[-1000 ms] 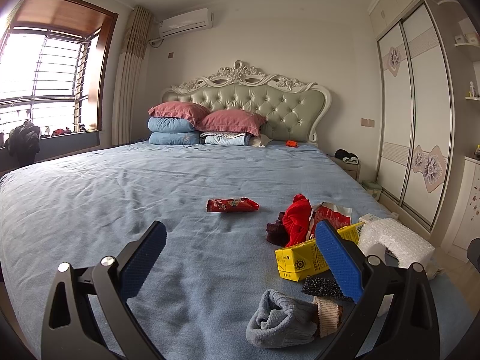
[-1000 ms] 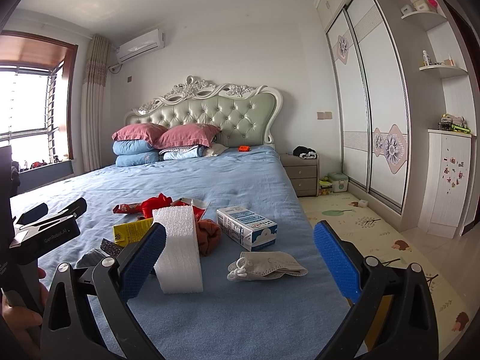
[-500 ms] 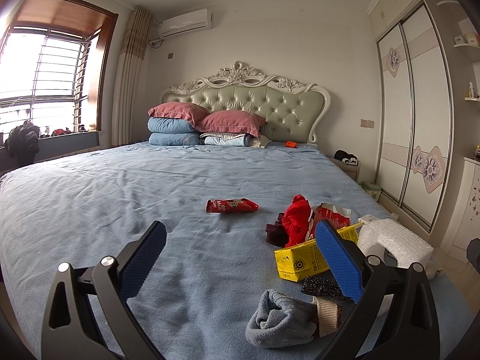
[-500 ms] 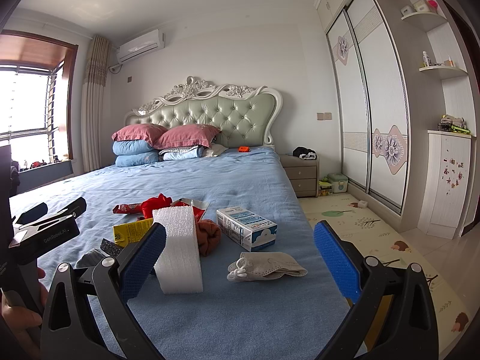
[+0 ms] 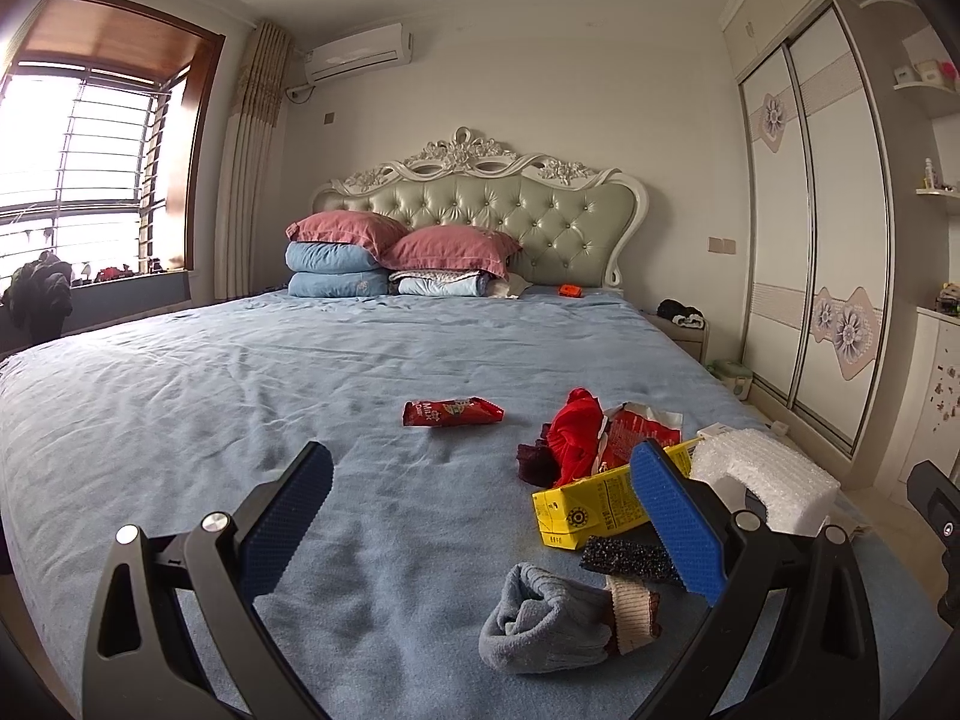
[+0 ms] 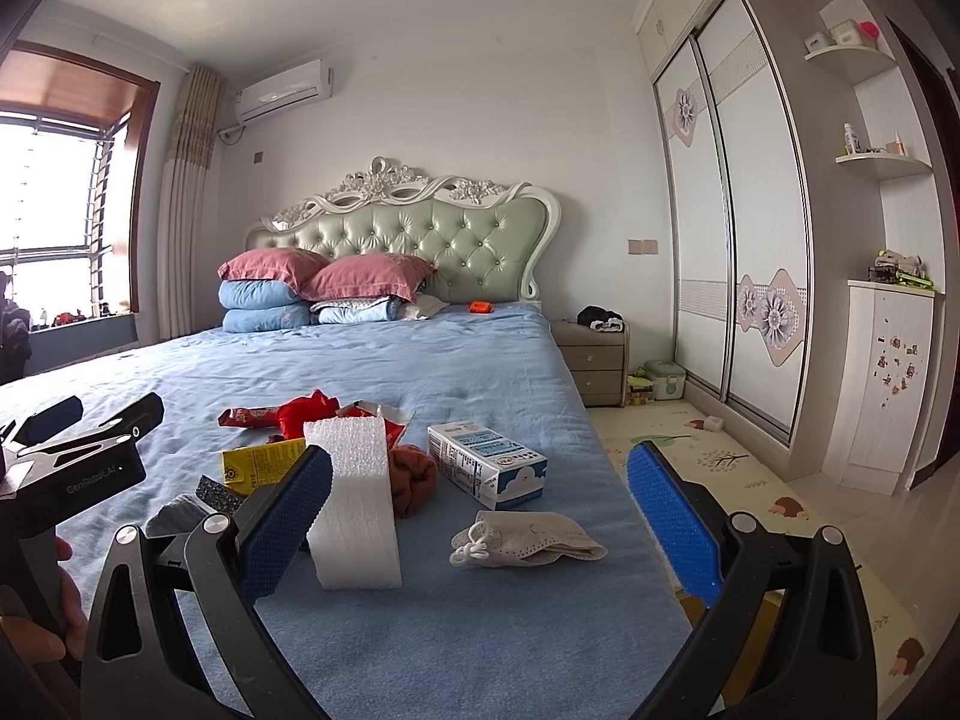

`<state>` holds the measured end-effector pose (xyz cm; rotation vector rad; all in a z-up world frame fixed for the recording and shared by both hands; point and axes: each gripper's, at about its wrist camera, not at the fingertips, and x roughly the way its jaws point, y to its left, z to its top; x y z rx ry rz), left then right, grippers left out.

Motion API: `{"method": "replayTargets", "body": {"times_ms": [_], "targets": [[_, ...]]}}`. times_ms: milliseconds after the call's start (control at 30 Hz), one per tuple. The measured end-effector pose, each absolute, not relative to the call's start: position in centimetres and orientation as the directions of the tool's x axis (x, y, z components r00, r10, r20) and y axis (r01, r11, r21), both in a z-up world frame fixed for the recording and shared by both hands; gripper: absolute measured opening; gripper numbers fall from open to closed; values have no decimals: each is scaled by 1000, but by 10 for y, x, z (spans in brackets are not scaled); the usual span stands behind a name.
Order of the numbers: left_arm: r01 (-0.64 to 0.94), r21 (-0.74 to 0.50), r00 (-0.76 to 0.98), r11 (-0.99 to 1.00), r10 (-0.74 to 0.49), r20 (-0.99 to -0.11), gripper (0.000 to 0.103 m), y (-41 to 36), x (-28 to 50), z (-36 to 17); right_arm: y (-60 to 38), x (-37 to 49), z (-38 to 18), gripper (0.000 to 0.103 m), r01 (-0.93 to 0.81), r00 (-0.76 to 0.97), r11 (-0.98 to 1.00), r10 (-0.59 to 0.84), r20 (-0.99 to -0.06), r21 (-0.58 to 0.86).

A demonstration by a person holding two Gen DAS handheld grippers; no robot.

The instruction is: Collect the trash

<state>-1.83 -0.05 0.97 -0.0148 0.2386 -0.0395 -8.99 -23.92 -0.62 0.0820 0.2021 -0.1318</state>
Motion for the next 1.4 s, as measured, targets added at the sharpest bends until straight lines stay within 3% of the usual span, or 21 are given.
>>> {"method": "replayTargets", "body": {"times_ms": [400, 800, 1133, 1400], "targets": [[65, -1, 969, 998, -63, -239, 99, -5, -37, 9, -238, -88, -3, 95, 155, 969, 986, -141, -205, 56], [93, 27, 969, 995, -84, -233, 99, -15, -51, 13, -217, -107, 13, 95, 129, 986, 992, -128, -103, 1], [134, -8, 955, 991, -131, -266, 99, -6, -56, 18, -212, -103, 19, 95, -9, 981, 994, 30, -193, 110], [110, -66, 921, 992, -126, -368, 99, 10, -50, 10, -189, -92, 9, 95, -31, 962, 999, 25, -273, -21]]}}
